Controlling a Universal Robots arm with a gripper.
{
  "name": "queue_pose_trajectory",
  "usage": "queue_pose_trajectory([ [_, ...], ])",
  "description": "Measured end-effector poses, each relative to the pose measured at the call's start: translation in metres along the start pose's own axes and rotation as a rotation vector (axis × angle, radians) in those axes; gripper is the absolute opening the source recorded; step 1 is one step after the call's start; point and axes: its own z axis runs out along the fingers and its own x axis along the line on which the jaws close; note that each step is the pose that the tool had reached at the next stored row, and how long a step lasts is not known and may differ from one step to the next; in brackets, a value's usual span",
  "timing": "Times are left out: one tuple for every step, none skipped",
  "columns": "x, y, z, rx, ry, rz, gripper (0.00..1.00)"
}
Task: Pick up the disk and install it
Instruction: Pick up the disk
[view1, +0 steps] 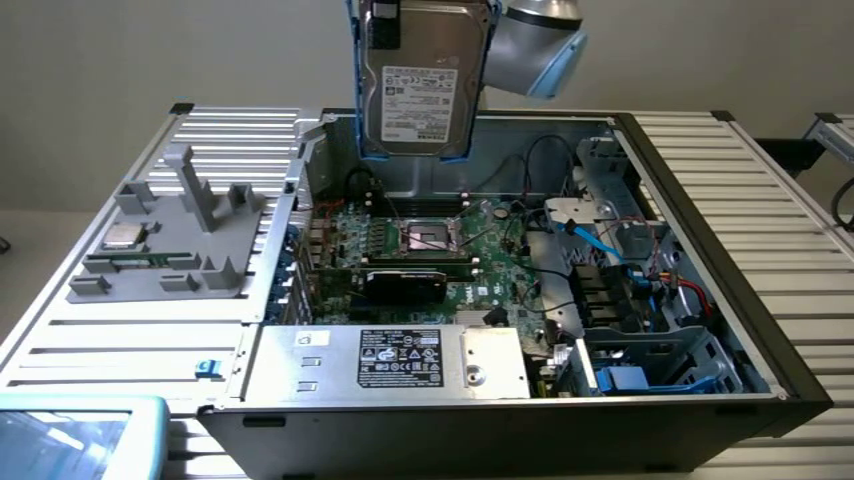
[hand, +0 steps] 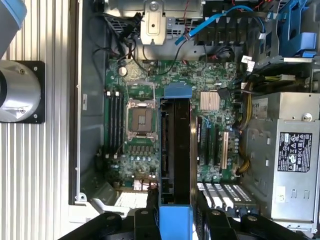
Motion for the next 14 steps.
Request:
queue_pose_trajectory([
  [-0.002, 0.0024, -0.0002, 0.0000, 0.0000, 0.000, 0.37],
  [-0.004, 0.0046, -0.0003, 0.0000, 0.0000, 0.000, 0.37],
  [-0.006, 0.0069, -0.0004, 0.0000, 0.0000, 0.000, 0.37],
  [-0.008, 0.0091, -0.0006, 0.0000, 0.0000, 0.000, 0.37],
  [-0.010, 0.0113, -0.0007, 0.0000, 0.0000, 0.000, 0.37],
  [-0.012, 0.0136, -0.0009, 0.0000, 0.0000, 0.000, 0.37],
  [-0.014, 0.0157, -0.0010, 0.0000, 0.0001, 0.000, 0.37],
  [-0.016, 0.0179, -0.0012, 0.0000, 0.0000, 0.000, 0.37],
  [-0.019, 0.0202, -0.0013, 0.0000, 0.0001, 0.000, 0.37],
  [-0.021, 0.0225, -0.0015, 0.0000, 0.0000, 0.000, 0.37],
  [-0.023, 0.0248, -0.0017, 0.0000, 0.0001, 0.000, 0.37],
  [-0.025, 0.0273, -0.0018, 0.0000, 0.0000, 0.000, 0.37],
  [-0.027, 0.0296, -0.0020, 0.0000, 0.0001, 0.000, 0.37],
  [-0.029, 0.0319, -0.0021, 0.0000, 0.0001, 0.000, 0.37],
])
